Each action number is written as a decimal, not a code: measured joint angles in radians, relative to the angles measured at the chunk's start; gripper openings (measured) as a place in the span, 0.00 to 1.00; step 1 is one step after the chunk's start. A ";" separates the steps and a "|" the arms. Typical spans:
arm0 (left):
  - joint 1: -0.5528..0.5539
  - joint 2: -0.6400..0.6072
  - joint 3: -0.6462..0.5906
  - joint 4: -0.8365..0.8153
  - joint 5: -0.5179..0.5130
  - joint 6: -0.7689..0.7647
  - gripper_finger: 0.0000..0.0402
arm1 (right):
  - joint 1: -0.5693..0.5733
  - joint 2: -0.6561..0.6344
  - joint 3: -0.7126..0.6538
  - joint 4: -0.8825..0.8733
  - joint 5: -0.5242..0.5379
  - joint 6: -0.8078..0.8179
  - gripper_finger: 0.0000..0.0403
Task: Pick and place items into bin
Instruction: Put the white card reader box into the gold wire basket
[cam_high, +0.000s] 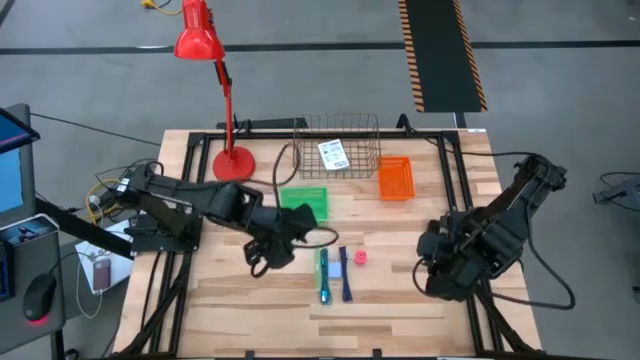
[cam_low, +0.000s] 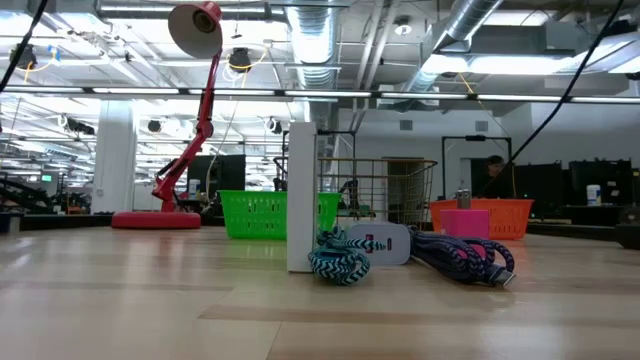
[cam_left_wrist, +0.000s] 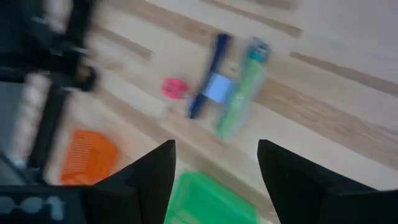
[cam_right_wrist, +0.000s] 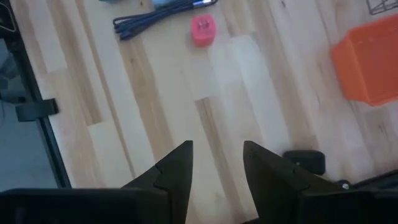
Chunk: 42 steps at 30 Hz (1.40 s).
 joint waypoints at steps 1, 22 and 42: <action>0.007 0.007 0.036 -0.025 -0.003 0.003 0.54 | -0.001 -0.007 0.000 -0.003 0.000 0.000 0.33; 0.169 0.170 0.361 -0.175 -0.010 0.052 0.54 | -0.013 -0.086 0.000 -0.073 -0.006 -0.053 0.34; 0.154 0.246 0.361 -0.175 -0.003 0.234 0.54 | -0.012 -0.086 0.000 -0.072 -0.003 -0.201 0.34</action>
